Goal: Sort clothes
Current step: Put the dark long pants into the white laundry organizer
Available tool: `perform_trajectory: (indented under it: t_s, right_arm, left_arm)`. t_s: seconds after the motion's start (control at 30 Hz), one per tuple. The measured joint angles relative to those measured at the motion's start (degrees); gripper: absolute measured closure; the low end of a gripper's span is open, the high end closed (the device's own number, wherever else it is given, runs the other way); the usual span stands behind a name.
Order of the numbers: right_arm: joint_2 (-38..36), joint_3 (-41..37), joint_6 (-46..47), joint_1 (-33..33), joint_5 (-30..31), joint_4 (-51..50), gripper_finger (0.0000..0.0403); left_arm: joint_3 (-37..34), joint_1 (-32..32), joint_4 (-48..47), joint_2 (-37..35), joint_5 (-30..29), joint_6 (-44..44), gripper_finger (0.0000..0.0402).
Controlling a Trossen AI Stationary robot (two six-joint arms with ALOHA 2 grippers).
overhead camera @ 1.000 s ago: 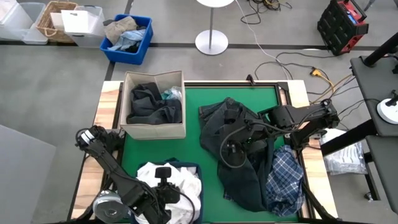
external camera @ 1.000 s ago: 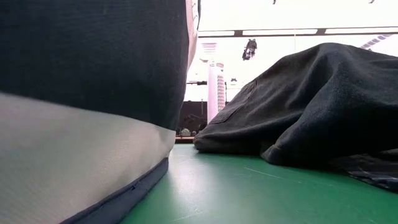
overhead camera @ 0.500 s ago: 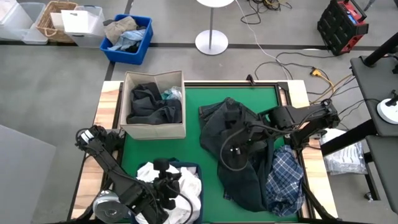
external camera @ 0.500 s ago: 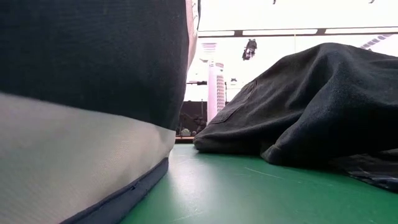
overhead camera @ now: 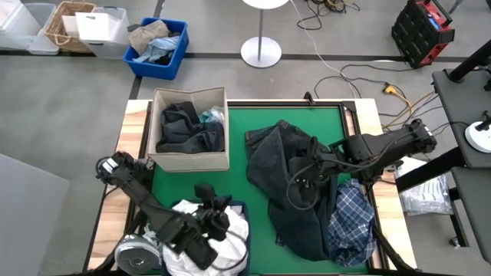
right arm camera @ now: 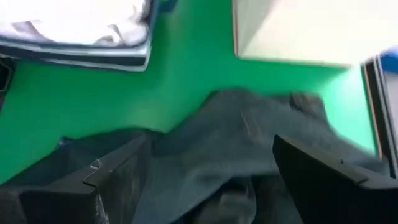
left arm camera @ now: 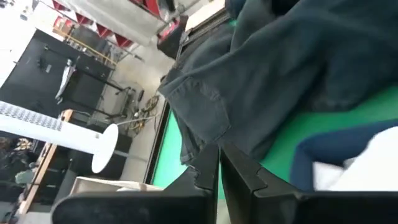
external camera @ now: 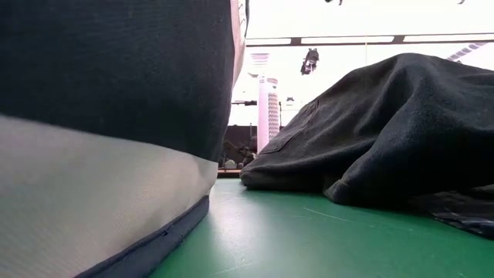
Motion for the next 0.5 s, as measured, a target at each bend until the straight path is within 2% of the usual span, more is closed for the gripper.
perform_trajectory:
  t_s: [0.1,0.37,0.5]
  right_arm:
    - [-2.1,-3.9,3.8,0.4,2.6,-0.2,0.0069]
    - [-4.5,-12.6,12.0,0.5,12.1,0.2,0.0079]
    - [-4.5,-15.5,14.6,0.5,14.5,2.0,0.0084]
  left_arm:
    - [-0.5,2.2,-0.2,0.0,2.8,4.0,0.0402]
    - [-1.0,9.1,-0.4,-0.1,3.1,12.6,0.0402]
    - [-1.4,13.3,-0.5,-0.2,3.1,14.5,0.0402]
